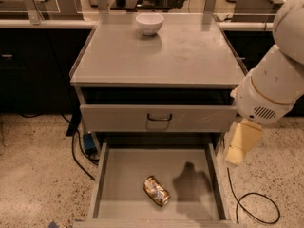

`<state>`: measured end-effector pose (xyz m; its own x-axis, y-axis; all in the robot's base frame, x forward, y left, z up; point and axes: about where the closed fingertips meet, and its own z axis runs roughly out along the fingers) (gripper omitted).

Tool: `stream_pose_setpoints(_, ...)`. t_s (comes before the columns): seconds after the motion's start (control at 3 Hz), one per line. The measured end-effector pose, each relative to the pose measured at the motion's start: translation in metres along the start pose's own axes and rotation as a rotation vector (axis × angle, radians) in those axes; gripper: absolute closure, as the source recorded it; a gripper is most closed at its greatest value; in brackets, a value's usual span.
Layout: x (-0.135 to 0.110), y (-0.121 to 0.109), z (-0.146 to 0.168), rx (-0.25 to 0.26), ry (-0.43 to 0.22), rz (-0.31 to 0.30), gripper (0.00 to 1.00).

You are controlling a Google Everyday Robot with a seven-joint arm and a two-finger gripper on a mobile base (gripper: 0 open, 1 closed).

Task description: Pick orange can from middle drawer and place on counter

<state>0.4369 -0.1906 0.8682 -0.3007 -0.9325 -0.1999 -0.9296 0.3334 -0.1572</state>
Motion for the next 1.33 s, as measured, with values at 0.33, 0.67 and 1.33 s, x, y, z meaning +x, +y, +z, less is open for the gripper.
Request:
stream_pose_setpoints(0.33, 0.0, 0.0, 0.0, 0.0, 0.0, 0.0, 0.0)
stream_pose_setpoints(0.67, 0.004, -0.004, -0.01, 0.045, -0.021, 0.04, 0.0)
stream_pose_setpoints(1.33, -0.042, 0.002, 0.053, 0.047, -0.218, 0.191, 0.0)
